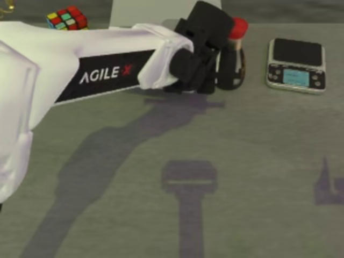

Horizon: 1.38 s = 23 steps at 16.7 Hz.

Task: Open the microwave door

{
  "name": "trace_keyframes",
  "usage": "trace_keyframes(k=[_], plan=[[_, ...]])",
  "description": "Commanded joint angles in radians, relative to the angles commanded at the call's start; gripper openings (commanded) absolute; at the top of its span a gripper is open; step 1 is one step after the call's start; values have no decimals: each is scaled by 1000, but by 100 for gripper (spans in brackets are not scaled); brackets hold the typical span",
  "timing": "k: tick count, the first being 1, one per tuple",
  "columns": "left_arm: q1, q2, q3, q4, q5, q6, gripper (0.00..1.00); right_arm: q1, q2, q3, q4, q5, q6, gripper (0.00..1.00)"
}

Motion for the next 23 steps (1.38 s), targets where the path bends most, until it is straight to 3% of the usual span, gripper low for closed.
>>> trace_keyframes(k=[7, 23], plan=[[15, -49, -77, 47, 32, 58, 0, 0, 0, 0, 0, 0, 0, 100], [15, -49, -77, 47, 33, 58, 0, 0, 0, 0, 0, 0, 0, 100]])
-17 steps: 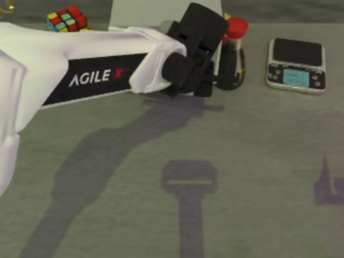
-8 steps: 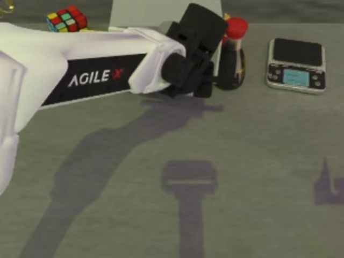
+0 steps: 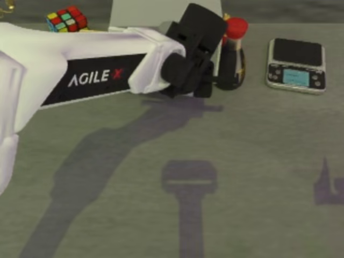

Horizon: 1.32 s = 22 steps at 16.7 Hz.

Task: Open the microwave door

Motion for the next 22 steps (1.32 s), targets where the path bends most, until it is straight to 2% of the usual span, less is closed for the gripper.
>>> trace_keyframes(k=[8, 16, 22], plan=[[0, 0, 0, 0, 0, 0, 0, 0, 0, 0, 0, 0, 0, 100], [7, -43, -61, 41, 38, 50, 0, 0, 0, 0, 0, 0, 0, 100], [9, -44, -70, 42, 41, 56, 0, 0, 0, 0, 0, 0, 0, 100]])
